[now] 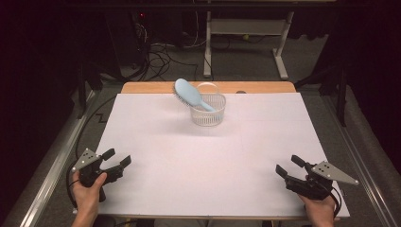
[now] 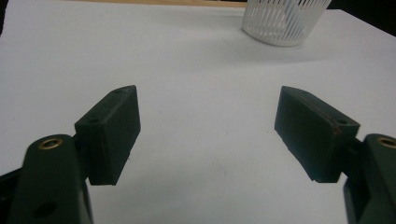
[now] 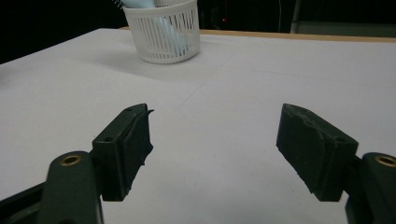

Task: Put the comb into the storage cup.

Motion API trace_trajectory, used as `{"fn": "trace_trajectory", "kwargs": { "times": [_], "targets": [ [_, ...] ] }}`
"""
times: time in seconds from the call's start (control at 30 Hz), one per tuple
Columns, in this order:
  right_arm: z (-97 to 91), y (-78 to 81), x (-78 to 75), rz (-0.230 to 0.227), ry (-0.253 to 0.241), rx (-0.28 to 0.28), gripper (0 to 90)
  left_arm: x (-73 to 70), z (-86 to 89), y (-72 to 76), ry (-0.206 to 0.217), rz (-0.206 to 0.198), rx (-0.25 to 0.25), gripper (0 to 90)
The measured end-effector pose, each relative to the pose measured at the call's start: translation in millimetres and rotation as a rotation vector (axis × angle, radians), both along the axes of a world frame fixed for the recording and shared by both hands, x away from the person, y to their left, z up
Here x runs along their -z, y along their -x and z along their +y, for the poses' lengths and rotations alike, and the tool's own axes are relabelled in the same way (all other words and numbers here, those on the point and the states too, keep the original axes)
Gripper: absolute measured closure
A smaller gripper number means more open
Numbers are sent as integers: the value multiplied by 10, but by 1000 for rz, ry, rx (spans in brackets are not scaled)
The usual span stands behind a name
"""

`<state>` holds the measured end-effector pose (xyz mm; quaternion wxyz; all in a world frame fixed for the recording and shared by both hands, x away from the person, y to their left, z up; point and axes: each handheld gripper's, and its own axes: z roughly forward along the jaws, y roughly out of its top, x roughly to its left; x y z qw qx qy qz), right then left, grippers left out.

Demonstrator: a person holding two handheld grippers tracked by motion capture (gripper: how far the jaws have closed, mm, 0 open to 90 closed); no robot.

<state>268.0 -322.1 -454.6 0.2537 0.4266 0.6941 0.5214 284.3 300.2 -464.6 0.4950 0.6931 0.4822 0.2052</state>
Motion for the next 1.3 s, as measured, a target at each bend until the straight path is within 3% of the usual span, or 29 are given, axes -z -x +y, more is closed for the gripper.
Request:
{"fn": "trace_trajectory", "kwargs": {
  "times": [0.43, 0.67, 1.03, 1.3],
  "targets": [
    [-5, 1, -2, -4, 3, 3, 266, 75, -42, 44, -33, -15, 7, 230],
    [-16, 19, -9, -6, -2, 8, 266, 99, -89, 92, -34, -24, 15, 220],
    [-23, 18, -6, 1, -5, 4, 264, 119, -93, 89, -30, -33, -13, 212],
    [-43, 17, -4, 9, -11, 9, 261, 127, -139, 89, -38, -38, 9, 201]
  ]
}}
